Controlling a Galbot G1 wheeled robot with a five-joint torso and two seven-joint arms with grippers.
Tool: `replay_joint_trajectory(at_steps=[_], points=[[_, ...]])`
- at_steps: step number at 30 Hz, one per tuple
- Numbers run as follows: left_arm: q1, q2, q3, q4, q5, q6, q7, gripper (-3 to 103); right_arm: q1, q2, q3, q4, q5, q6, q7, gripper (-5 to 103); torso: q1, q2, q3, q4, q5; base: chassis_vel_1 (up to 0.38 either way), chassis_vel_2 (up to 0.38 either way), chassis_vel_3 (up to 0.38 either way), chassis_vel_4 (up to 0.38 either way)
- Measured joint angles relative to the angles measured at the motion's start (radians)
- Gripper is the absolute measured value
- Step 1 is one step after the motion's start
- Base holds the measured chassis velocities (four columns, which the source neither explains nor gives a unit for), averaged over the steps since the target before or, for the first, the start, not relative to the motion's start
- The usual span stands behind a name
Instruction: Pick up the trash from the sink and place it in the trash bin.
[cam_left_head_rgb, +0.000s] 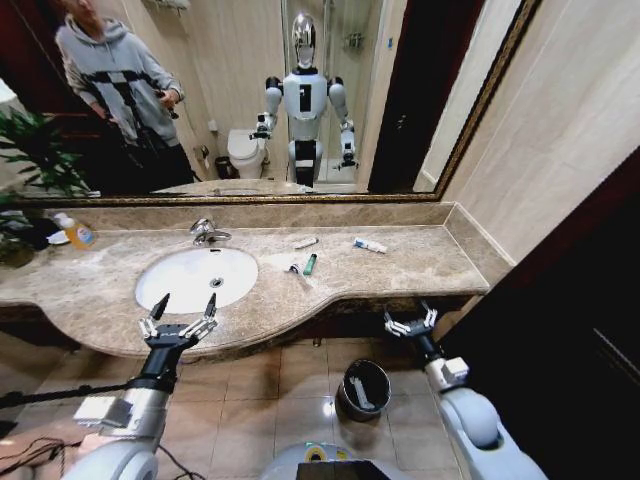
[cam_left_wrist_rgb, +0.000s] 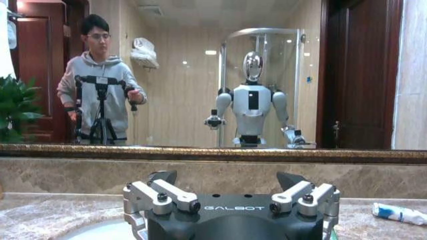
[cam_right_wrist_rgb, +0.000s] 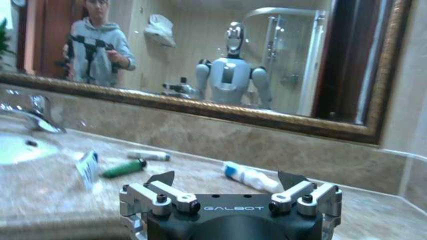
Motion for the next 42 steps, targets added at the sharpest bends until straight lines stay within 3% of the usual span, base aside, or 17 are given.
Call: replay_joint_trajectory(at_steps=[4, 10, 15, 26, 41, 42], points=[[0.000, 0.000, 0.000, 0.000, 0.000, 0.000, 0.000, 100, 0.041, -0.016, -0.049, 0.014, 0.043, -0.047, 0.002, 100, 0.000, 0.000, 0.000, 0.0000, 0.0000, 0.000, 0.000, 0.000, 0.000], [0.000, 0.000, 0.000, 0.000, 0.000, 0.000, 0.000, 100, 0.103, -0.021, -0.206, 0.019, 0.060, -0.086, 0.004, 100, 0.000, 0.000, 0.000, -0.0002, -0.0002, 0.000, 0.000, 0.000, 0.000], [0.000, 0.000, 0.000, 0.000, 0.000, 0.000, 0.000, 100, 0.251, -0.026, -0.372, -0.090, 0.041, -0.092, 0.007, 100, 0.000, 0.000, 0.000, 0.0000, 0.0000, 0.000, 0.000, 0.000, 0.000], [0.000, 0.000, 0.000, 0.000, 0.000, 0.000, 0.000, 100, 0.520, -0.047, -0.562, -0.307, 0.061, -0.112, 0.025, 100, 0.000, 0.000, 0.000, 0.0000, -0.0002, 0.000, 0.000, 0.000, 0.000], [0.000, 0.000, 0.000, 0.000, 0.000, 0.000, 0.000, 100, 0.668, 0.012, -0.672, -0.427, 0.074, -0.076, -0.006, 103, 0.000, 0.000, 0.000, 0.0000, -0.0001, 0.000, 0.000, 0.000, 0.000], [0.000, 0.000, 0.000, 0.000, 0.000, 0.000, 0.000, 100, 0.677, 0.015, -0.676, -0.440, 0.072, -0.074, -0.012, 99, 0.000, 0.000, 0.000, 0.0000, -0.0002, 0.000, 0.000, 0.000, 0.000]])
